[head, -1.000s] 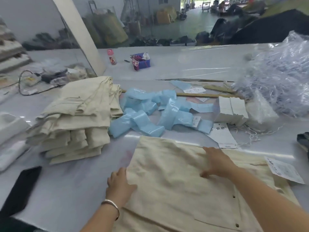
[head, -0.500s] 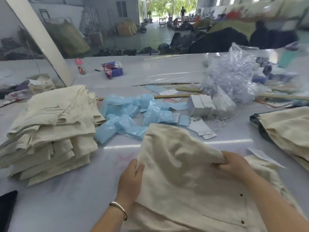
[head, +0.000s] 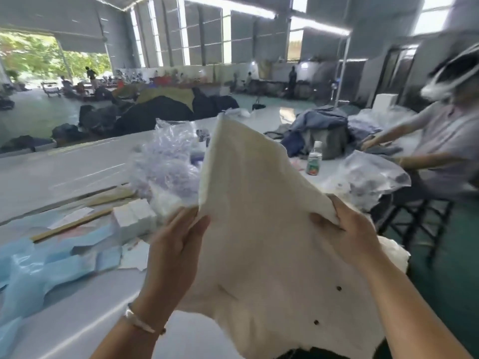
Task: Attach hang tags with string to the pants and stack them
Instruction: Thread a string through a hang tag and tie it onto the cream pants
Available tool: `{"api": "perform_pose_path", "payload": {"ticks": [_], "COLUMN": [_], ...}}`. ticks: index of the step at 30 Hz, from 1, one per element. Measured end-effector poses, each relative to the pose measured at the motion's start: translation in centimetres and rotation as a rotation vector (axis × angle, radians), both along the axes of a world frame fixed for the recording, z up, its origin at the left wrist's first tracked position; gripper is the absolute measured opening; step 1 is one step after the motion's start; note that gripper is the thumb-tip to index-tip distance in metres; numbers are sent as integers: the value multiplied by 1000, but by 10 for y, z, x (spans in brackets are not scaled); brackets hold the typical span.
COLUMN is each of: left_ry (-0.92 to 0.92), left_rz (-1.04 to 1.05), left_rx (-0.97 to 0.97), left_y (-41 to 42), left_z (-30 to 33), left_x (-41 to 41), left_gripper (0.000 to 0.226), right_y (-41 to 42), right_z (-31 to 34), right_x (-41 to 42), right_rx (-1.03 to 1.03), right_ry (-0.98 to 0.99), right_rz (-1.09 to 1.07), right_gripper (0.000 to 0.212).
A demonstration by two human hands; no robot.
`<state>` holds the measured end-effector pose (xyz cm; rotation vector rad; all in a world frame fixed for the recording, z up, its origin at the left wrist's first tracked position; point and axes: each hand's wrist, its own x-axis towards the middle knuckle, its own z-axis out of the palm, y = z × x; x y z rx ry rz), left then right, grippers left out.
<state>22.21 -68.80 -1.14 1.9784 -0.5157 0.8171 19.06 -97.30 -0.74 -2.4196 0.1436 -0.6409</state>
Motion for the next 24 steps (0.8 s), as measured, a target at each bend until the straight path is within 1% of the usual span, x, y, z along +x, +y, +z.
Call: {"api": "perform_pose_path", "payload": {"ticks": [1,3,5,7,10,11,13,14,15,17,18,20,21,22,24], "left_ry": [-20,-44,-47,-62,-28,8,134,214,283,385,445,606,671,710,718], "left_rz": [-28,-53,-17,38,144,196,303,339,347,285,226,82,4,-65,-115], "left_rx": [-4,-47,-104,-119,-75,-45,71,160,270,487,552,617,655,703,755], "left_y": [-17,-47,-70,-89,-113,-121,-136,-144,-153,-174,-185,-205,-213,-219,-224], "left_z": [8,21,34,48,62,62,54,44,29,-13,-39,-88,-110,-127,-152], "left_x": [12,43,79,119,183,207,248,263,275,290,293,290,286,282,276], "left_gripper": [16,15,12,8,11,15,34,44,52,56,55,49,46,43,43], "right_y": [-14,-43,-73,-104,-146,-157,-171,-176,-180,-179,-176,-167,-162,-158,-156], "right_z": [8,22,38,56,78,80,71,59,43,6,-14,-59,-80,-99,-125], "right_x": [5,19,39,67,129,153,204,228,249,277,284,290,291,291,292], "right_rx": [2,9,11,48,82,136,229,190,84,-142,-184,-213,-263,-338,-459], "right_ry": [-9,-44,-93,-135,-144,-120,-27,45,136,258,296,422,514,585,594], "right_rz": [-31,-60,-76,-86,-61,-24,45,39,4,-18,41,207,273,315,328], "right_gripper": [33,32,27,22,22,22,21,28,39,57,59,56,52,48,42]}}
